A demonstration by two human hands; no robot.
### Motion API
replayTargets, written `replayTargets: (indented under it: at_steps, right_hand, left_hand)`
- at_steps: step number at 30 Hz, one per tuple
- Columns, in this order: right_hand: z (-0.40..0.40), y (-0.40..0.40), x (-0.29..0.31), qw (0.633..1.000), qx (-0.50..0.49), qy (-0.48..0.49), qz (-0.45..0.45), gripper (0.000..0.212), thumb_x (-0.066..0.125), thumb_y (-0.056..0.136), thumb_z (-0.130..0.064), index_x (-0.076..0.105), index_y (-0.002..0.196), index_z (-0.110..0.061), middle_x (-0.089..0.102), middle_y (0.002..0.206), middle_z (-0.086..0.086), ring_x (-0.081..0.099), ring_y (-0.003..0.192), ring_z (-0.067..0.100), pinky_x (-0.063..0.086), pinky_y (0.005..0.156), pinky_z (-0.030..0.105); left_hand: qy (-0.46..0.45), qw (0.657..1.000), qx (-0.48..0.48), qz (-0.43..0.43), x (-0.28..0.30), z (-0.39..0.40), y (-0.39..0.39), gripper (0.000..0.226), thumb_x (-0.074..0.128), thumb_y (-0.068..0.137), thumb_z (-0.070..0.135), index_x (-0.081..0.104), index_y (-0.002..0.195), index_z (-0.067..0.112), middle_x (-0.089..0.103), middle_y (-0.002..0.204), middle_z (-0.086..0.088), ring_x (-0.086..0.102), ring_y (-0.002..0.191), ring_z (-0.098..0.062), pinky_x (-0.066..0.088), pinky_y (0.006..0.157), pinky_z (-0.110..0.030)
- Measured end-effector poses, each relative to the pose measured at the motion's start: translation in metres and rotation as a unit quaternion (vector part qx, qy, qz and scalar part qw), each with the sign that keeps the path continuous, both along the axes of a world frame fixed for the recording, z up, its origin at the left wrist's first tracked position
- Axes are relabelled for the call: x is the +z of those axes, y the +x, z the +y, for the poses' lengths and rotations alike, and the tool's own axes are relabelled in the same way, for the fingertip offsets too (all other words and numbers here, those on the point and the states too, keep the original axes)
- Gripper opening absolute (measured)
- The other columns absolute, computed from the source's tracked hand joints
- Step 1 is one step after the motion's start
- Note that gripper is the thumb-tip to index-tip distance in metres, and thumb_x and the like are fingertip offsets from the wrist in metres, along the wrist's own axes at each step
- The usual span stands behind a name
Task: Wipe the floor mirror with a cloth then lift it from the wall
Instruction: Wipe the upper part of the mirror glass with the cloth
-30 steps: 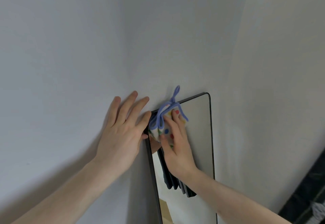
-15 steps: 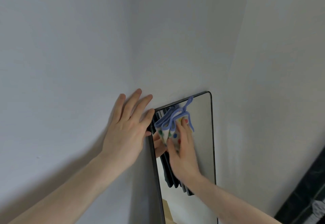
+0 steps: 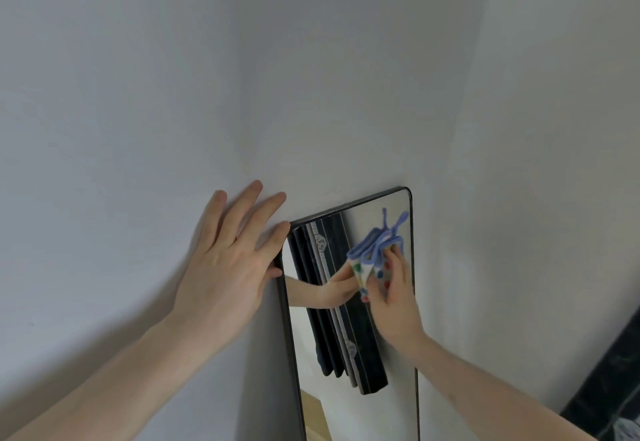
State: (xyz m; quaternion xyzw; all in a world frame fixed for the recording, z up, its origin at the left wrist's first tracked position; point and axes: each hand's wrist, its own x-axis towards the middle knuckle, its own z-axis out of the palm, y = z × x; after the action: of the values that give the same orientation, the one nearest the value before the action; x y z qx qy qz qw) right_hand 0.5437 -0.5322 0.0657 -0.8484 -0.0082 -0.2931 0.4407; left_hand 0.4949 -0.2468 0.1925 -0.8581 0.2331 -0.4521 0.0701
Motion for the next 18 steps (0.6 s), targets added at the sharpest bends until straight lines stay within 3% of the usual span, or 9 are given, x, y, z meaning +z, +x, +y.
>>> replayTargets:
  at_steps: [4, 7, 9, 11, 13, 16, 18]
  right_hand:
    - [-0.047, 0.033, 0.007, 0.995, -0.023, 0.091, 0.018, 0.054, 0.057, 0.103, -0.019, 0.034, 0.147, -0.041, 0.053, 0.138, -0.004, 0.069, 0.101, 0.012, 0.065, 0.073, 0.033]
    - [-0.063, 0.046, 0.008, 0.983, -0.037, 0.16, 0.078, 0.049, 0.05, 0.107, -0.02, 0.029, 0.151, -0.027, 0.057, 0.131, 0.0, 0.069, 0.087, 0.009, 0.058, 0.067, 0.026]
    - [-0.063, 0.047, 0.004, 0.975, -0.045, 0.19, 0.102, 0.052, 0.047, 0.109, -0.021, 0.023, 0.154, -0.021, 0.054, 0.131, 0.002, 0.064, 0.087, 0.007, 0.052, 0.069, 0.024]
    - [-0.055, 0.043, 0.0, 0.973, -0.048, 0.208, 0.086, 0.051, 0.048, 0.108, -0.02, 0.025, 0.153, -0.021, 0.054, 0.135, 0.002, 0.065, 0.103, 0.02, 0.052, 0.078, 0.028]
    - [-0.043, 0.034, -0.001, 0.976, -0.041, 0.206, 0.053, 0.051, 0.05, 0.107, -0.015, 0.028, 0.151, -0.028, 0.057, 0.132, -0.006, 0.063, 0.117, 0.022, 0.052, 0.084, 0.029]
    - [-0.014, 0.008, 0.0, 0.984, -0.011, 0.177, 0.034, 0.064, 0.053, 0.105, -0.013, 0.023, 0.154, -0.041, 0.057, 0.114, -0.04, 0.066, 0.104, -0.004, 0.053, 0.081, 0.022]
    - [0.01, -0.01, 0.0, 0.987, 0.014, 0.156, 0.024, 0.068, 0.055, 0.104, -0.014, 0.021, 0.153, -0.047, 0.055, 0.116, -0.047, 0.063, 0.106, -0.013, 0.056, 0.083, 0.023]
  left_hand:
    - [0.0, 1.0, 0.003, -0.003, 0.0, -0.001, 0.001, 0.063, 0.089, 0.074, 0.032, 0.069, 0.13, 0.013, 0.044, 0.16, -0.011, 0.03, 0.152, -0.039, 0.005, 0.127, -0.057]
    - [-0.001, 1.0, 0.007, -0.005, 0.0, -0.001, 0.001, 0.063, 0.089, 0.074, 0.032, 0.069, 0.13, 0.013, 0.045, 0.159, -0.011, 0.031, 0.151, -0.039, 0.005, 0.127, -0.056]
    - [0.0, 1.0, 0.01, -0.003, 0.0, -0.001, 0.001, 0.063, 0.089, 0.074, 0.032, 0.069, 0.131, 0.014, 0.045, 0.16, -0.01, 0.03, 0.152, -0.039, 0.005, 0.127, -0.056]
    - [0.001, 1.0, 0.012, -0.003, 0.0, -0.001, 0.0, 0.063, 0.088, 0.074, 0.033, 0.069, 0.131, 0.014, 0.044, 0.16, -0.01, 0.03, 0.152, -0.038, 0.004, 0.127, -0.056]
    - [0.001, 1.0, 0.012, -0.003, 0.001, -0.001, 0.0, 0.062, 0.087, 0.075, 0.033, 0.069, 0.131, 0.014, 0.044, 0.16, -0.01, 0.029, 0.152, -0.038, 0.003, 0.128, -0.056]
    - [0.004, 1.0, 0.013, 0.0, 0.001, -0.001, 0.0, 0.062, 0.086, 0.075, 0.033, 0.068, 0.131, 0.014, 0.043, 0.161, -0.01, 0.029, 0.153, -0.039, 0.001, 0.128, -0.056]
    - [0.009, 1.0, 0.015, 0.001, 0.002, -0.001, -0.001, 0.061, 0.085, 0.076, 0.034, 0.068, 0.131, 0.014, 0.042, 0.161, -0.011, 0.028, 0.153, -0.039, 0.0, 0.127, -0.055]
